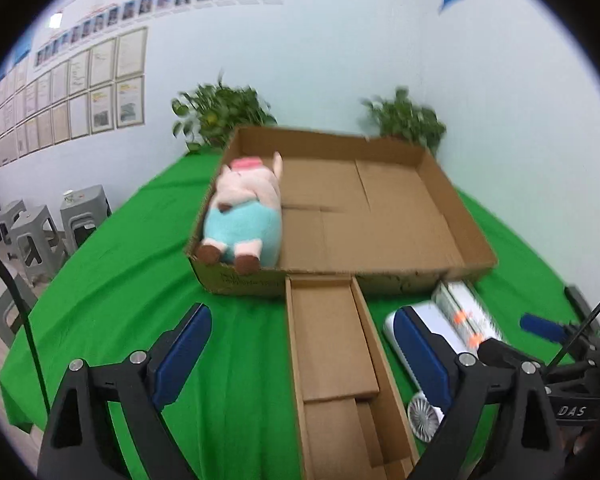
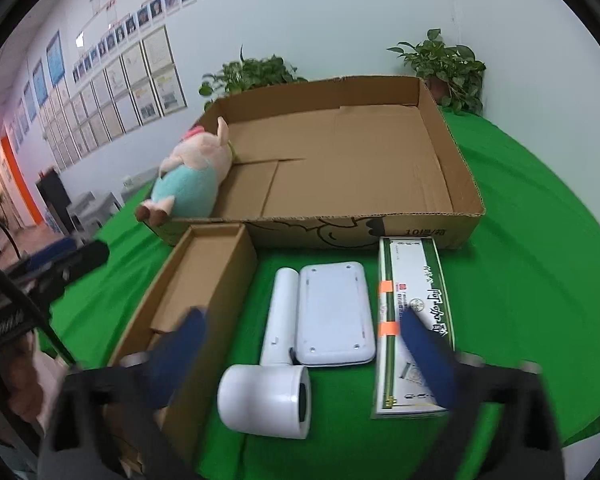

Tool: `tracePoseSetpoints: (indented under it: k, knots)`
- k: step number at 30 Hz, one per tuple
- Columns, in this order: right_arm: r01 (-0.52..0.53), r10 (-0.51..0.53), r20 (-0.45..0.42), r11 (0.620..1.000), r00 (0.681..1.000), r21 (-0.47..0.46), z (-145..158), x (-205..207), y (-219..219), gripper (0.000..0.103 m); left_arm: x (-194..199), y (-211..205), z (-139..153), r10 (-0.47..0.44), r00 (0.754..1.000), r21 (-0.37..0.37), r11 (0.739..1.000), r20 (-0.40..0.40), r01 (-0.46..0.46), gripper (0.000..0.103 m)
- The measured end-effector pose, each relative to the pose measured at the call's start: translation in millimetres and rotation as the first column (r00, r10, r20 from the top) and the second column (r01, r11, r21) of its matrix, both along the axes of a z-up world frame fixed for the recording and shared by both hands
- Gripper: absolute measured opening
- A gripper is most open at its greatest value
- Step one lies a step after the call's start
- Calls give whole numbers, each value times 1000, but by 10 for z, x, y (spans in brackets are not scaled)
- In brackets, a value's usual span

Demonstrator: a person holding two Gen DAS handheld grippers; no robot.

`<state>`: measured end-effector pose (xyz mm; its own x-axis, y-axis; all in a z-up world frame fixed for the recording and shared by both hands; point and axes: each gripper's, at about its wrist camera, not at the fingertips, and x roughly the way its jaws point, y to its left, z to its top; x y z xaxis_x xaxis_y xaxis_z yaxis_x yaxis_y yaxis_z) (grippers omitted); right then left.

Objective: Organize objects
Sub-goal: 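Move the left tool to the long narrow cardboard tray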

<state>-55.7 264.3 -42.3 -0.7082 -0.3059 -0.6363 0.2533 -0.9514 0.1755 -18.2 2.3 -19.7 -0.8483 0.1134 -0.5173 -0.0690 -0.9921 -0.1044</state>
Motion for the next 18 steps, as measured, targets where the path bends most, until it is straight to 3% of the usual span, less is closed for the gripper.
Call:
tracePoseSetpoints:
  k: [5, 9, 14, 18]
  knots:
    - [-20, 20, -16, 1000, 1000, -9, 34, 64, -2, 102, -4, -101, -55, -26, 999, 39, 999, 46, 24, 93]
    - [-109, 108, -21, 993, 994, -50, 24, 133, -57, 102, -5, -114, -155, -49, 995, 37, 998, 85, 46, 93]
    - [-346, 349, 1, 931, 937, -117, -56, 357, -284, 102, -17, -204, -398, -71, 983, 80, 995, 170, 58, 92]
    - [-386, 397, 55, 911, 916, -144, -194, 415, -437, 101, 1, -245, -551, -104, 970, 121, 990, 221, 78, 81]
